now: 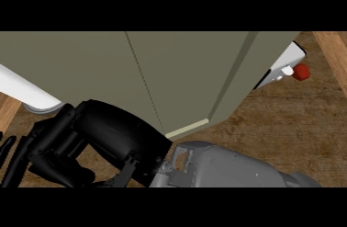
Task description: Pick up the bottled water, place it into the cabinet and close the cabinet
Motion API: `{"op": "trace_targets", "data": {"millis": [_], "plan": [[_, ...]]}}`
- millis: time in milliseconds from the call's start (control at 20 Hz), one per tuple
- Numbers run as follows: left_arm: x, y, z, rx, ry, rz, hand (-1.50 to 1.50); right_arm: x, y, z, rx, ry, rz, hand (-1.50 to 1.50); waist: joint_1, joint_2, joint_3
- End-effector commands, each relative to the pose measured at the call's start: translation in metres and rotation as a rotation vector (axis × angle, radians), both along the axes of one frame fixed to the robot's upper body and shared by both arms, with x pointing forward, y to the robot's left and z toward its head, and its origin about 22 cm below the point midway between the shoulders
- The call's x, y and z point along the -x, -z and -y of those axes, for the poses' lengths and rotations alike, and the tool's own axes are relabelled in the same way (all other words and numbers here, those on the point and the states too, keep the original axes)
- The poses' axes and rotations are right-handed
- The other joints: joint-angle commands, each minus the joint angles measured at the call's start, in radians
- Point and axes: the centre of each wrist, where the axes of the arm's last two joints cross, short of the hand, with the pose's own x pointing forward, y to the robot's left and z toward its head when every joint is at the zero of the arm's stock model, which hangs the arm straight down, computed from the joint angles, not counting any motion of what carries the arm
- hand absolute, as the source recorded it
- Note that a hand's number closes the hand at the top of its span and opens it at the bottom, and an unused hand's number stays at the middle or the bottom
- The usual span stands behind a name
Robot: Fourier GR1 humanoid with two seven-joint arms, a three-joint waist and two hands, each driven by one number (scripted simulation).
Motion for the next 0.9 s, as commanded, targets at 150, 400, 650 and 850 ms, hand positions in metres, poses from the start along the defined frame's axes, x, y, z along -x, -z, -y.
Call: {"op": "trace_targets", "data": {"millis": [150,400,650,850], "plan": [[0.006,-0.017,0.006,-0.023,-0.029,0.009,-1.5,-0.047,0.006,-0.002,0.001,-0.038,-0.043,1.5,-0.013,-0.004,0.0],[0.011,-0.008,-0.001,-0.01,-0.025,-0.003,-1.5,-0.078,0.032,0.035,-0.018,0.062,-0.018,1.5,-0.028,-0.004,0.0],[0.0,-0.017,-0.016,-0.003,-0.032,-0.011,-1.5,-0.118,0.033,0.069,-0.006,0.246,0.03,1.5,-0.028,-0.001,0.0],[-0.001,-0.009,-0.008,-0.017,-0.029,0.002,-1.5,-0.126,0.043,0.07,0.026,0.333,0.081,1.5,-0.034,-0.002,0.0]]}}
